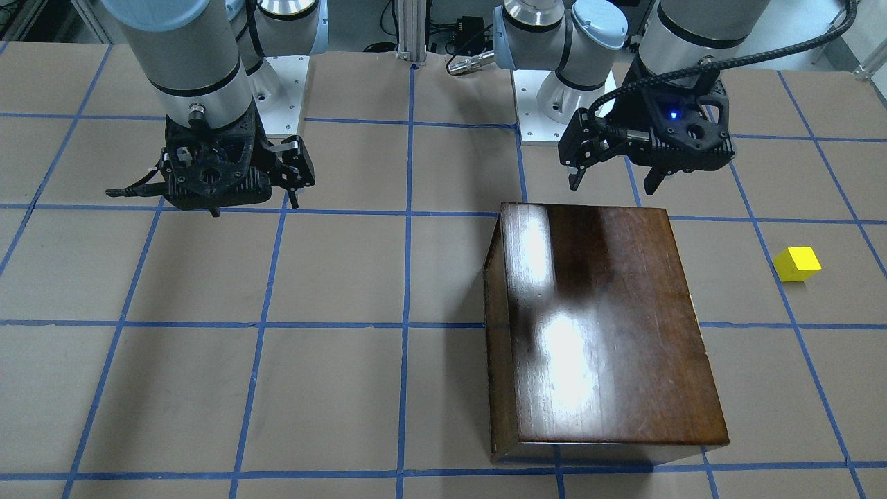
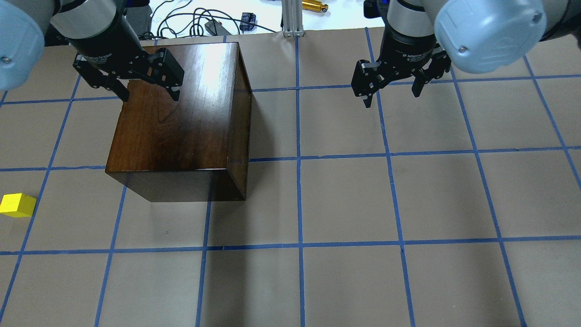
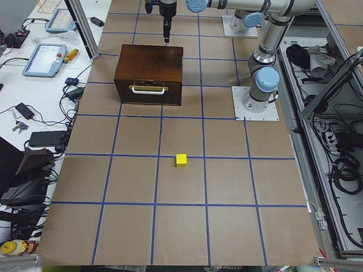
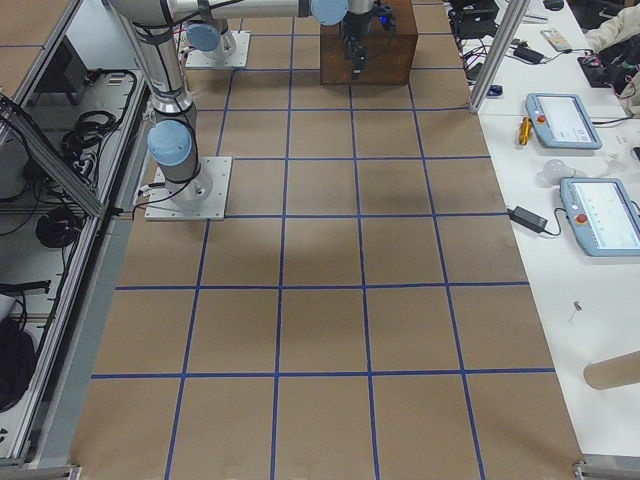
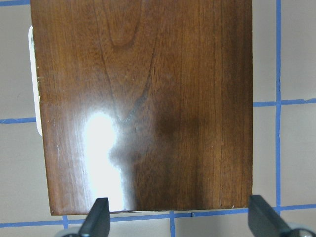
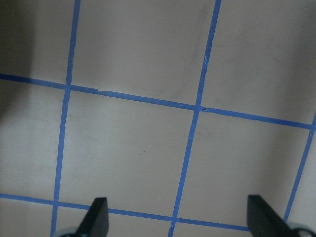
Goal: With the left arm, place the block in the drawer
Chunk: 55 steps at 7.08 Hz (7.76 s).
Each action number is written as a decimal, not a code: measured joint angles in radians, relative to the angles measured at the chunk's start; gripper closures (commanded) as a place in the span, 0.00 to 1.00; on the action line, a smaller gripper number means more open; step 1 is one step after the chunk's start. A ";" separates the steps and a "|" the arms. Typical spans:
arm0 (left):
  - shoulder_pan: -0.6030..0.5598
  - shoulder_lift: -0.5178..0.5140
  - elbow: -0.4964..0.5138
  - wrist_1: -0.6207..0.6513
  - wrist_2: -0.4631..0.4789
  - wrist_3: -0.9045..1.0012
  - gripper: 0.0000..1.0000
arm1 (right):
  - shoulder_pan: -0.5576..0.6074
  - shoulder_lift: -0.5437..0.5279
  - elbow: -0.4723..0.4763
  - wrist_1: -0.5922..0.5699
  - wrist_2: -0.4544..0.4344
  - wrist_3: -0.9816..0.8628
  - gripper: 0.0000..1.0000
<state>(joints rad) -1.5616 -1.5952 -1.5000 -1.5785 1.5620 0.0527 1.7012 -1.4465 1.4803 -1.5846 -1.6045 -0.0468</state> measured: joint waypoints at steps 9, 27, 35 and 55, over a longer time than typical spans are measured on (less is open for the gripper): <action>-0.002 -0.004 0.000 0.002 -0.006 -0.009 0.00 | 0.000 0.000 0.000 0.000 0.000 0.000 0.00; 0.596 -0.256 0.013 0.008 -0.219 0.319 0.00 | 0.000 0.000 0.000 0.000 0.001 -0.001 0.00; 0.589 -0.419 0.001 0.051 -0.442 0.598 0.00 | 0.000 0.000 0.000 0.000 0.000 0.000 0.00; 0.724 -0.465 -0.022 0.091 -0.416 0.698 0.00 | 0.000 0.000 0.000 0.000 0.000 -0.001 0.00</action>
<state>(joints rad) -0.8380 -2.0598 -1.5215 -1.4877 1.1459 0.7504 1.7012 -1.4466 1.4803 -1.5842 -1.6042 -0.0474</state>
